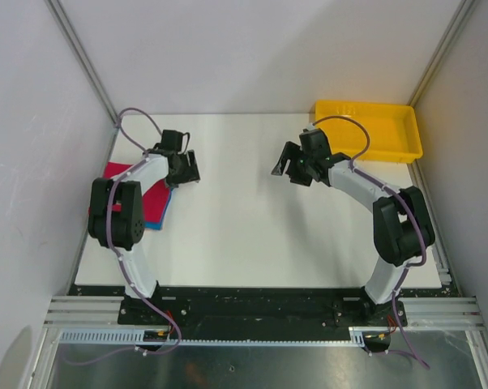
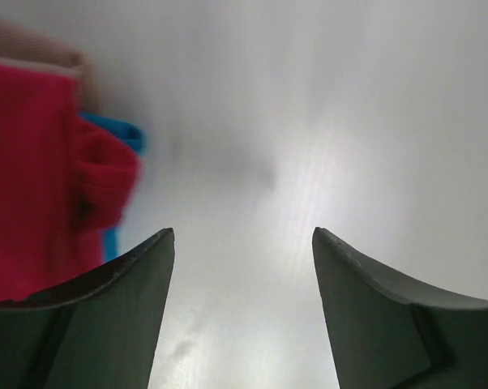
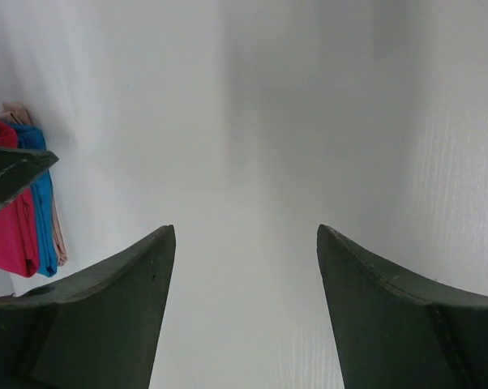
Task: Fold and stack the t-shirts
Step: Put the neatly folded tshirt into the corner of the board with both arms
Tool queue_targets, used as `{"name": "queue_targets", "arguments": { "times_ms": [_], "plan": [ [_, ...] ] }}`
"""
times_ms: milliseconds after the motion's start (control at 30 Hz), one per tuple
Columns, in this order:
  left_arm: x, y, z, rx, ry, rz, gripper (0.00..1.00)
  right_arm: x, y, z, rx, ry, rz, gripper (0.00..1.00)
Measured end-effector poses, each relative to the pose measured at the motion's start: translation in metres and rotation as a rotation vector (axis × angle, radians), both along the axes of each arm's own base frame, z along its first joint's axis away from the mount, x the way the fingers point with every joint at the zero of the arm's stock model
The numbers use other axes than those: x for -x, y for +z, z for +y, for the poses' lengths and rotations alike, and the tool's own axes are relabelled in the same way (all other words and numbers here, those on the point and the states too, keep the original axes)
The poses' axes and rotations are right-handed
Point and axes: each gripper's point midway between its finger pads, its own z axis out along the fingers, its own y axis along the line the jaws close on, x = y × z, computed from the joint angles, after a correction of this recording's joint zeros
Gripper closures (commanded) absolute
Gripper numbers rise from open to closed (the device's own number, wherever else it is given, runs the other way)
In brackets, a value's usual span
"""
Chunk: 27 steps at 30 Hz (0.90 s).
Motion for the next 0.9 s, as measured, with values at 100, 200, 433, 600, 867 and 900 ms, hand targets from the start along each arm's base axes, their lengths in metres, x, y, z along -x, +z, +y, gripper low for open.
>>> {"name": "queue_targets", "arguments": {
  "times_ms": [100,200,433,600,867,900],
  "plan": [
    [0.002,0.031,-0.033,0.055,-0.101,-0.068,0.13,0.005,0.004,-0.004,0.023,0.003,-0.003,0.23],
    [0.013,0.078,-0.082,0.114,-0.233,-0.177,0.02,0.012,0.017,-0.008,0.042,0.005,-0.027,0.20],
    [0.071,0.136,-0.152,0.197,-0.444,-0.319,0.01,0.042,0.063,-0.022,0.060,-0.004,-0.143,0.11],
    [0.094,0.125,-0.153,0.204,-0.443,-0.292,0.01,0.074,0.082,-0.033,0.082,-0.020,-0.219,0.02],
    [0.104,0.131,-0.147,0.206,-0.429,-0.317,0.00,0.100,0.088,-0.053,0.106,-0.064,-0.273,0.01],
    [0.104,0.133,-0.147,0.209,-0.429,-0.323,0.00,0.100,0.088,-0.054,0.109,-0.069,-0.276,0.01]
  ]
}}
